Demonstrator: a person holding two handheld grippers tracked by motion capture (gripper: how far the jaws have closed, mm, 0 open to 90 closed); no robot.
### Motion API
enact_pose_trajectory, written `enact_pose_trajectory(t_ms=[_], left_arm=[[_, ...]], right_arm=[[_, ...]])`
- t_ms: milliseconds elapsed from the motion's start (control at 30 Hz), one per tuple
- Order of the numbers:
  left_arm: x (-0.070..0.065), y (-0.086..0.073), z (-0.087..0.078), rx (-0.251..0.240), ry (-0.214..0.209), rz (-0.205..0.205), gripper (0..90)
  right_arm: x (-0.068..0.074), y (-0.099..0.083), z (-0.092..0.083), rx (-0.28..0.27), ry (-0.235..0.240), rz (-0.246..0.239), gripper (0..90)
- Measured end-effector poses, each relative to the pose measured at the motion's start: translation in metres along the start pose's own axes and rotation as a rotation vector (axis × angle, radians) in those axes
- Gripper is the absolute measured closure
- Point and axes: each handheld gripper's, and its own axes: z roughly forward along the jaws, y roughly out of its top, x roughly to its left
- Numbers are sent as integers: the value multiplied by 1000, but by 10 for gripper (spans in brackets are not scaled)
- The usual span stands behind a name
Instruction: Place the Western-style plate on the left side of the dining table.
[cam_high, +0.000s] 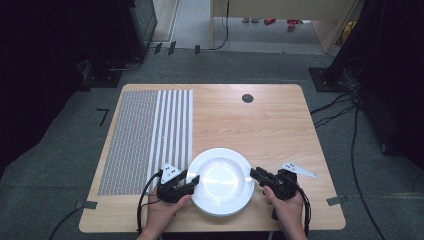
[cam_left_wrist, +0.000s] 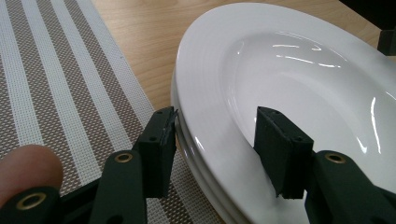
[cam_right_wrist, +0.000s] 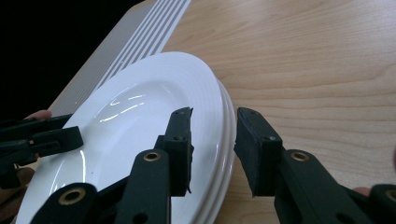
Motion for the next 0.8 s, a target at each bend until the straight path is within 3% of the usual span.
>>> enact_pose_trajectory(t_ms=[267, 567, 800], left_arm=[[0, 0, -1, -5, 4, 2, 514], [1, 1, -3, -6, -6, -19, 529], [2, 2, -6, -15, -10, -28, 553]], right_arm=[[-4, -2, 4, 29, -21, 40, 691], [-9, -5, 5, 28, 21, 141, 743], [-9, -6, 5, 30, 40, 172, 762]])
